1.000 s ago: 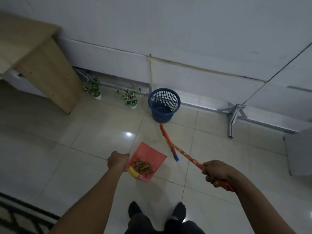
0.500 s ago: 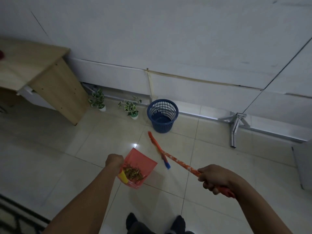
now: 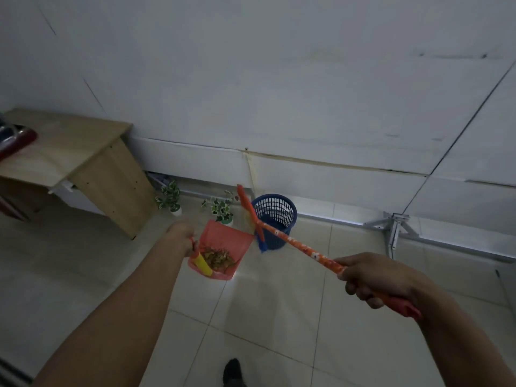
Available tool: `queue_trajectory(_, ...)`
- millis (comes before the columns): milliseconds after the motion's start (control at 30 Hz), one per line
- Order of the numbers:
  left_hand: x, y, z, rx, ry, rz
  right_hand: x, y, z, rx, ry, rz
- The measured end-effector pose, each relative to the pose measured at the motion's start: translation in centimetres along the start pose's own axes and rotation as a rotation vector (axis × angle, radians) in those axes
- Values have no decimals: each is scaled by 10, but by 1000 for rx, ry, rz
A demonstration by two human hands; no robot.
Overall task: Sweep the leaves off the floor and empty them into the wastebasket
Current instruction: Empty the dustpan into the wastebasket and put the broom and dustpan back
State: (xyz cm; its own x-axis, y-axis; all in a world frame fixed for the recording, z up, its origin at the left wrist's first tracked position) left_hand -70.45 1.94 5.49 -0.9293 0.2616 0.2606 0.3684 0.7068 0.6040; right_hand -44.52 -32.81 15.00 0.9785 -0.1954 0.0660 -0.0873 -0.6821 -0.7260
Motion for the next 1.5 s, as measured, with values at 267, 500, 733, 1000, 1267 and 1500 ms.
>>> queue_trajectory(267, -47, 77, -10, -183, -108, 19, 29, -25, -21, 81, 124, 134)
queue_trajectory(500, -102, 123, 17, -214, -215, -104, 30, -15, -18, -7, 289, 187)
queue_trajectory(733, -154, 149, 59, -302, -239, -59, 11, 0, 6, -139, 380, 272)
queue_trajectory(1000, -172, 152, 93, -384, -137, 250, -8, 20, 43, -290, 440, 363)
queue_trajectory(1267, -184, 130, 116, -422, -128, 381, -38, 17, 76, -314, 414, 447)
queue_trajectory(1500, -194, 113, 119, -478, -113, 320, -52, 18, 85, -326, 404, 495)
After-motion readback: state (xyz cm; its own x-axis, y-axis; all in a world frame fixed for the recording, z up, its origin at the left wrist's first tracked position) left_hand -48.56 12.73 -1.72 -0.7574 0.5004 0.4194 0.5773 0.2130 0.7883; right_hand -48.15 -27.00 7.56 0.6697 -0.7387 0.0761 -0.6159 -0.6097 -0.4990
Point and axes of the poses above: each hand's wrist, its own z-axis towards the middle knuckle, its own x-axis out of the back of the hand, y = z × x, the point moved 8 cm from there along z, towards the middle knuckle, and after that the axes turned 3 degrees about -y, right-handed, at the moved point
